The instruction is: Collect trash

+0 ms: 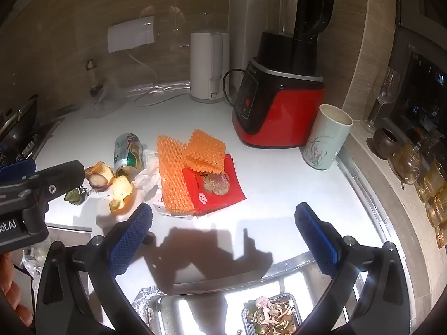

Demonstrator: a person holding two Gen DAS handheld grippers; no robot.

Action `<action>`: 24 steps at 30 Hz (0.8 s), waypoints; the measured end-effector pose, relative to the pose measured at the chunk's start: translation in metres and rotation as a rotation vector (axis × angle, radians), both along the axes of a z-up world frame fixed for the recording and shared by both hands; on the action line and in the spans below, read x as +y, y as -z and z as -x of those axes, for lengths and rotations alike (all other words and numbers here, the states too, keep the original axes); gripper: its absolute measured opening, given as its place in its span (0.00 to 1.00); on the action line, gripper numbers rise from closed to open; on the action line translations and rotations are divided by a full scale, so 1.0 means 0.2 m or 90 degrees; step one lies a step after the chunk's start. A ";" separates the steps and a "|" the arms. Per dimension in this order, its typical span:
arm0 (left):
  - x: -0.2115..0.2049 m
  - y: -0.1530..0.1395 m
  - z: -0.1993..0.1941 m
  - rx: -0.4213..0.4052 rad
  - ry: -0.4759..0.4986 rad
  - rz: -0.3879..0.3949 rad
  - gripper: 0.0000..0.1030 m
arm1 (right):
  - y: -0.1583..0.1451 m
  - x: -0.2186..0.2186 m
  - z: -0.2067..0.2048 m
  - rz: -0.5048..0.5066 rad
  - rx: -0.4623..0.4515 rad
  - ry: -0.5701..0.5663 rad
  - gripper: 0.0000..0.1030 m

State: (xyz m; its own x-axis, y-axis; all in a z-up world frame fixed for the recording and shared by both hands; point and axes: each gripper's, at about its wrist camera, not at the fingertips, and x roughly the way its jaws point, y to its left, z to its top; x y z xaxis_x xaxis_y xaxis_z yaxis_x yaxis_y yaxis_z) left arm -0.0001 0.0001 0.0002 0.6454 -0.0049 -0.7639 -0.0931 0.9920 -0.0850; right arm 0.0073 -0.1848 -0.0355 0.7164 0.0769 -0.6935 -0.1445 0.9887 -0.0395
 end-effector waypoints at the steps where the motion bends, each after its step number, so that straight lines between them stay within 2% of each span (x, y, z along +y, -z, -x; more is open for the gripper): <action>1: 0.00 0.00 0.00 -0.002 0.001 0.002 0.93 | 0.00 0.00 0.00 0.000 0.001 0.000 0.98; 10: -0.02 0.00 0.00 0.003 0.002 -0.010 0.93 | -0.02 0.00 0.00 -0.004 0.005 -0.003 0.98; 24: 0.00 0.02 0.00 0.010 -0.001 -0.002 0.93 | 0.01 0.03 0.00 -0.006 0.011 -0.009 0.98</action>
State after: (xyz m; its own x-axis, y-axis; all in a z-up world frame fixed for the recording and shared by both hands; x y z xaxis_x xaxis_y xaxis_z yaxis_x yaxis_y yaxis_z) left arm -0.0008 -0.0009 -0.0045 0.6328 -0.0020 -0.7743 -0.0960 0.9921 -0.0810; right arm 0.0079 -0.1791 -0.0375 0.7032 0.0937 -0.7048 -0.1586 0.9870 -0.0270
